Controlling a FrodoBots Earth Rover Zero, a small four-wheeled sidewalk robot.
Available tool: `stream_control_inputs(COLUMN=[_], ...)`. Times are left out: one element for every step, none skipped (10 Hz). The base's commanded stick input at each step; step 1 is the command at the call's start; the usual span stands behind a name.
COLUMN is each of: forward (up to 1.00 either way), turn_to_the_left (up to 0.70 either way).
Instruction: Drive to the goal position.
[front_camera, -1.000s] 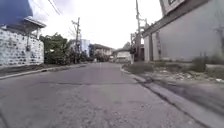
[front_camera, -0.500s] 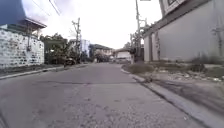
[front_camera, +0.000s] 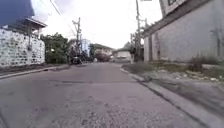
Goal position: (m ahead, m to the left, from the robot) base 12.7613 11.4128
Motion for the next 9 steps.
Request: stream_control_inputs(forward=[-0.17,-0.17,-0.17,-0.17,-0.17,-0.17,-0.17,-0.17,-0.17], turn_to_the_left=[0.07,0.07,0.07,0.07,0.07,0.07,0.07,0.07,0.07])
